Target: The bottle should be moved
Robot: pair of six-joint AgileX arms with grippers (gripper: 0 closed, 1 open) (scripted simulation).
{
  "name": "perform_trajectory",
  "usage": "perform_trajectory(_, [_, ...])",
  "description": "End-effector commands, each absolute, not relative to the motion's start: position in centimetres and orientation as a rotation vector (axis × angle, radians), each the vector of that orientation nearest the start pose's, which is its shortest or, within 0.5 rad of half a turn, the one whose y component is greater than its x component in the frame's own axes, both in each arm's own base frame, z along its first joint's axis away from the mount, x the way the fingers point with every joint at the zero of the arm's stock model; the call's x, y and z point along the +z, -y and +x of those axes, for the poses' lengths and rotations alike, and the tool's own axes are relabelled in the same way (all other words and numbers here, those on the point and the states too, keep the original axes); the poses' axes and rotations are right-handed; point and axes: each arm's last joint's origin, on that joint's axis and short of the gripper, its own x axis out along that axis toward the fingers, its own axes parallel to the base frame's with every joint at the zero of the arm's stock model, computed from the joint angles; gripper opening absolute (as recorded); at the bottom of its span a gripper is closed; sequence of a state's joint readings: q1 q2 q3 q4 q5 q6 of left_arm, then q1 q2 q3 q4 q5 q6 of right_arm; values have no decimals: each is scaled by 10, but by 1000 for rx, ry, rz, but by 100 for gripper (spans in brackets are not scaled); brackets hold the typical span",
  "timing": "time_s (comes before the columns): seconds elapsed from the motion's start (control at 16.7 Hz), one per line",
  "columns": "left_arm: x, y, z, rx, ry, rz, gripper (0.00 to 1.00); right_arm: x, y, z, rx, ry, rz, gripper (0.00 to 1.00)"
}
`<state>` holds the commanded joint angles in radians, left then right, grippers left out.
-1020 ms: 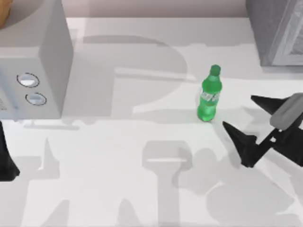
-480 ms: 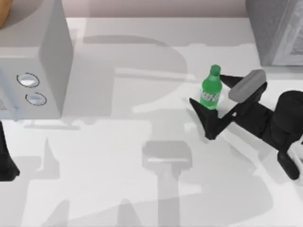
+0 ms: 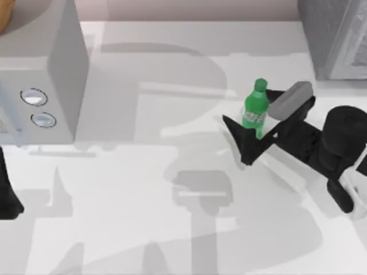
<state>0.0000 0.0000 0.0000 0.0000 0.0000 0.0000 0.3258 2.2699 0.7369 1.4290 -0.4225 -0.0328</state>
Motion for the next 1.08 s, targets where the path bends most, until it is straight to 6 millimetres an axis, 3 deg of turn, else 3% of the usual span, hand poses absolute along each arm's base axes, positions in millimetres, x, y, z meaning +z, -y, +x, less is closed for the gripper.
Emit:
perform_trajectory(0.66, [160,1,106,0,0,0,100,48,-130,335,775,-95,-38,2])
perform_trajectory(1.08, [160,1,106,0,0,0,100,48,-130,335,775,-95,-38,0])
